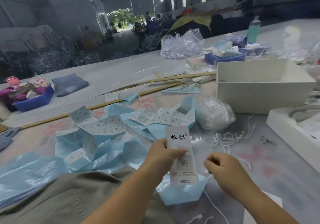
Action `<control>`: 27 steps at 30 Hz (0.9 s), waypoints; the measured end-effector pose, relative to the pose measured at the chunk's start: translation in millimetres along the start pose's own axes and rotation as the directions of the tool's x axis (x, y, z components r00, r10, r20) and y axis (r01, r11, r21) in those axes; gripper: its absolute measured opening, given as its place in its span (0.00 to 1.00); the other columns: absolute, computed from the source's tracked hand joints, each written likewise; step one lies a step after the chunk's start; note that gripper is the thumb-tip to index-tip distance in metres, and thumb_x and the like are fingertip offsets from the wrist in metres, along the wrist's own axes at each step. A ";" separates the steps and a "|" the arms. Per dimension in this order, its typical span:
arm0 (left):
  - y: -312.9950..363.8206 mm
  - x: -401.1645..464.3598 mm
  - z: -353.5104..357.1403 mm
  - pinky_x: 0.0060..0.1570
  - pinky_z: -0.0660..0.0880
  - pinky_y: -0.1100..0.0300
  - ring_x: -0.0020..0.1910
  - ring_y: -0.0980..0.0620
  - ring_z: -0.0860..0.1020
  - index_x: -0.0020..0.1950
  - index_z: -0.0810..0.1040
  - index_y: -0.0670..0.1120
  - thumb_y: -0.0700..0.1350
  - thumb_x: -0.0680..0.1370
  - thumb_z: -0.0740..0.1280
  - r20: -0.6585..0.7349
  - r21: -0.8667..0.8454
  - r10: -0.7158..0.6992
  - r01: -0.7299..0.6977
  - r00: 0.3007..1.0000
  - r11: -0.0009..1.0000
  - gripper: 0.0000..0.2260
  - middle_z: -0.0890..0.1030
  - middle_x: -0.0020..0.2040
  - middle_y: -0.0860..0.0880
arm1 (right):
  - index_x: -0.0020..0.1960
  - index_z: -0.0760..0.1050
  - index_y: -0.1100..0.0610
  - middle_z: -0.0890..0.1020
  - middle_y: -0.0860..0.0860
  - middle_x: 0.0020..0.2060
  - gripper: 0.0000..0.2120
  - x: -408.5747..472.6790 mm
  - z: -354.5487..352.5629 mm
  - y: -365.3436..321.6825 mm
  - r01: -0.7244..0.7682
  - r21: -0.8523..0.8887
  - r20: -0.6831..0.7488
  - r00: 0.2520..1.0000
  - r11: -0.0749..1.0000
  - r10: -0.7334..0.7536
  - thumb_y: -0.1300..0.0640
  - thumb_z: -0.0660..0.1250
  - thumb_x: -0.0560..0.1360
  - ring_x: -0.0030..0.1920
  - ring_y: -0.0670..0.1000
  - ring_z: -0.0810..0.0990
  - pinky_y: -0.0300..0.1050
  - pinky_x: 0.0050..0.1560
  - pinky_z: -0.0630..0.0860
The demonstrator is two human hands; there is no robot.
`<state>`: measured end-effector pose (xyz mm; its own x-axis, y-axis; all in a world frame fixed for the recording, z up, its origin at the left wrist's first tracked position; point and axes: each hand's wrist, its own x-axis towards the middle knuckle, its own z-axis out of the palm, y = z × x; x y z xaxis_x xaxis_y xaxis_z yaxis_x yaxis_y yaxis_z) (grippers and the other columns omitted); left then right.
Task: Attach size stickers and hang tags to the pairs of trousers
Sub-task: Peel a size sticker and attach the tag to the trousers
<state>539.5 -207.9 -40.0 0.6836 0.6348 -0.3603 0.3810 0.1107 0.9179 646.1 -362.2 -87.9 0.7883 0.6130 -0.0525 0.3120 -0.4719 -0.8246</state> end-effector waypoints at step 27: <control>-2.5 -13.6 19.4 0.33 0.80 0.60 0.38 0.52 0.84 0.64 0.58 0.72 0.42 0.76 0.67 0.022 0.229 0.109 -0.112 0.994 0.967 0.31 0.84 0.48 0.52 | 0.45 0.75 0.61 0.81 0.57 0.32 0.08 -13.7 -27.9 -25.2 0.173 0.647 -0.118 0.985 0.742 -0.126 0.70 0.62 0.78 0.25 0.53 0.73 0.41 0.27 0.74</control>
<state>541.3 -231.6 -40.6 0.7349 0.6258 -0.2613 0.4345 -0.1387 0.8899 642.2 -376.4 -50.7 0.8000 0.5882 0.1187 0.0244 0.1657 -0.9859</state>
